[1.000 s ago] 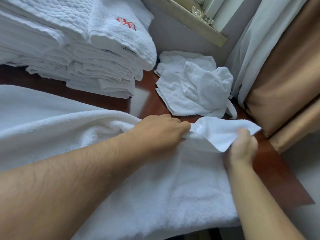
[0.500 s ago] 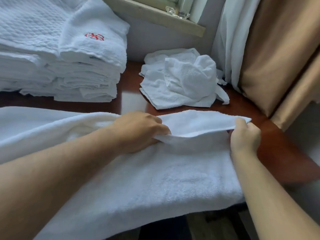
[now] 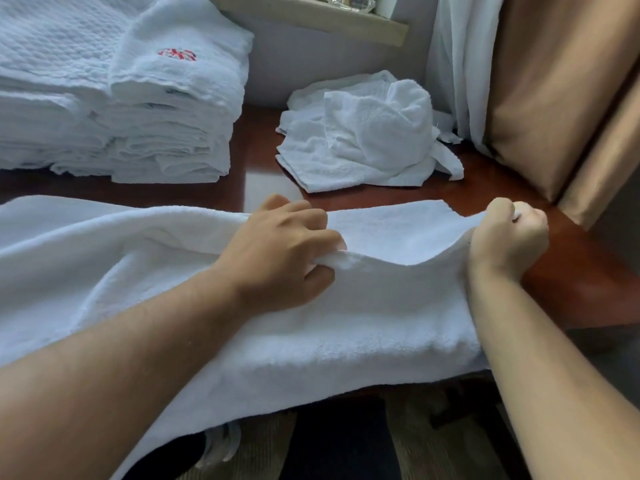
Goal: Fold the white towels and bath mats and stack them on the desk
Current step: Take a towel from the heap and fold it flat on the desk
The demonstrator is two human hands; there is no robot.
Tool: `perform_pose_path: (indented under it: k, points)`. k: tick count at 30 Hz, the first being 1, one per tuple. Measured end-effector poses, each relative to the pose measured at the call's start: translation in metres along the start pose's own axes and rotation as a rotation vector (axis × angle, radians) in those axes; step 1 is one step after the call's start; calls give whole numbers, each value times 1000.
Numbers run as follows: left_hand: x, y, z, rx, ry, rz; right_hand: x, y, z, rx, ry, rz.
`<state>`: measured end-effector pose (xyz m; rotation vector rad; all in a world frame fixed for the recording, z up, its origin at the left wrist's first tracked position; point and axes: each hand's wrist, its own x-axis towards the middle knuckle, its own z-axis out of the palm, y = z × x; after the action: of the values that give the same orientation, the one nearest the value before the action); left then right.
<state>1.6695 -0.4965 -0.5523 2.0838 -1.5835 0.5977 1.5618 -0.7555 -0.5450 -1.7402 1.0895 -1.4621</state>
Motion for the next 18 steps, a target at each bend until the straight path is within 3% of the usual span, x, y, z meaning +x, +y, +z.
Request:
perform_pose_path:
  k: [5,9,12,14,16,18]
  points:
    - [-1,1,0,40,-24,-36,-2,0,-2,-5,-57,41]
    - [0,1,0,55,-41,-36,-5,-6,-5,53,62,46]
    - [0,1,-1,75,-48,-27,-3,-14,-14,-65,143,-223]
    - [0,2,0,77,-54,-21,3,-27,-14,-65,-56,-397]
    - [1,1,-1,74,-68,-22,4,-42,-4,-206,-414,-366]
    - [1,0,-1,78,-100,-28,-6,-41,11,-518,-754,-290]
